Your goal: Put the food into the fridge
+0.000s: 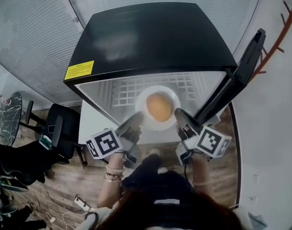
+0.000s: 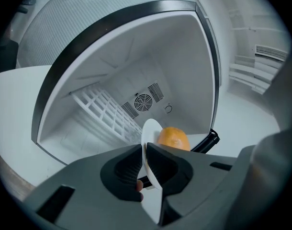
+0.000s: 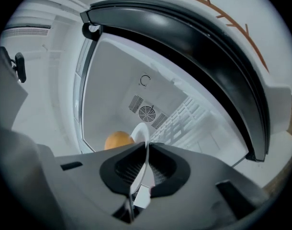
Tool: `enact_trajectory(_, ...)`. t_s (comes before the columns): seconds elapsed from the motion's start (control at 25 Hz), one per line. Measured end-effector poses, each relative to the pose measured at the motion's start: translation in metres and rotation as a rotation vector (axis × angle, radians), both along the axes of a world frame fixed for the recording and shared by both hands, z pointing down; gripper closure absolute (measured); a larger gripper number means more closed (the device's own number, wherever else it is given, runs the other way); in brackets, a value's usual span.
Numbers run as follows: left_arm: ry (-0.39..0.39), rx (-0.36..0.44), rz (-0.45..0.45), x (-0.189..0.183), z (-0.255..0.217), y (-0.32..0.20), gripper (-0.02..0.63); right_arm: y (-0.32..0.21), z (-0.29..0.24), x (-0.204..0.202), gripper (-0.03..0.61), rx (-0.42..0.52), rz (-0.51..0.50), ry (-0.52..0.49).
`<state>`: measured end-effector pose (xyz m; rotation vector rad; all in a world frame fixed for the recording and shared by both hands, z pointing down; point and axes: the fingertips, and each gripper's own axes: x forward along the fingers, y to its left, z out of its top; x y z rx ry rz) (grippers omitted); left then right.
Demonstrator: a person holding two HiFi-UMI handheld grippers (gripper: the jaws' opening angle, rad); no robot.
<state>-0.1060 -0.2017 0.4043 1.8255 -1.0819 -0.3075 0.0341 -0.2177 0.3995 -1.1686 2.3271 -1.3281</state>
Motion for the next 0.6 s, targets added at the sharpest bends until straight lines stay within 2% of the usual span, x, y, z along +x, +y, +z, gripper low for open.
enact_trajectory(0.28,0.007,-0.019,-0.011,-0.005,0.005,-0.023,0.578,-0.023,0.003,-0.005,0.554,-0.005,0.021,-0.002)
enact_trajectory(0.6,-0.023,-0.025,-0.007,-0.01,0.009,-0.043,0.575,-0.042,0.009,-0.008,0.554,-0.018,0.044,0.004)
